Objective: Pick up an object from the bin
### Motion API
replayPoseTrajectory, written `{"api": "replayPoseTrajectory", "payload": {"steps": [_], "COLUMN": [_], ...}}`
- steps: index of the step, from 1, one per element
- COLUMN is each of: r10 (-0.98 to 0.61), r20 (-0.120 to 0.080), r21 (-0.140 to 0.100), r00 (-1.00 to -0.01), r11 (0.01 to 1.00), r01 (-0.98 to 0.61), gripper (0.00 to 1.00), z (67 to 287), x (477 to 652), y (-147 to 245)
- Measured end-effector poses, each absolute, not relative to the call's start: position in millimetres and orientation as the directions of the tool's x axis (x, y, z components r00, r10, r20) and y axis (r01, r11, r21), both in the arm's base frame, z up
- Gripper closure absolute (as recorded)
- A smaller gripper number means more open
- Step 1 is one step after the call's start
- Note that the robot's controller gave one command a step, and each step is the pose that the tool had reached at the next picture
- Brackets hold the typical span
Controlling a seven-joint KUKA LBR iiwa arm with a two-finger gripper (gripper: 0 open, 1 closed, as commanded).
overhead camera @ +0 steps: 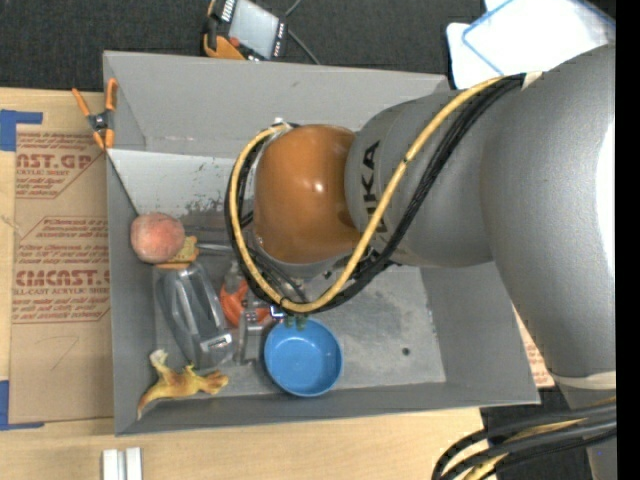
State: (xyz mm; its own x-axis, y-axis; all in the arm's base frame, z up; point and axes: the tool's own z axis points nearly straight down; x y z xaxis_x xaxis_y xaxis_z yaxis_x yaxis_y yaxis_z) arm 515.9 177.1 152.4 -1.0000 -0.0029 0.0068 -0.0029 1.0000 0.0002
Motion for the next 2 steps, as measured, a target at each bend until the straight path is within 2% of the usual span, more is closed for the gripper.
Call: {"api": "replayPoseTrajectory", "payload": {"steps": [1, 2], "r10": [-0.001, -0.315], "r20": [0.000, 0.002], "r21": [0.002, 0.002], "r00": [-1.000, -0.949], "r11": [1.000, 0.949], "r01": [-0.001, -0.315], "gripper": [0.00, 0.00], "z": [157, 70], "x": [517.6, 521.2], "y": [176, 85]}}
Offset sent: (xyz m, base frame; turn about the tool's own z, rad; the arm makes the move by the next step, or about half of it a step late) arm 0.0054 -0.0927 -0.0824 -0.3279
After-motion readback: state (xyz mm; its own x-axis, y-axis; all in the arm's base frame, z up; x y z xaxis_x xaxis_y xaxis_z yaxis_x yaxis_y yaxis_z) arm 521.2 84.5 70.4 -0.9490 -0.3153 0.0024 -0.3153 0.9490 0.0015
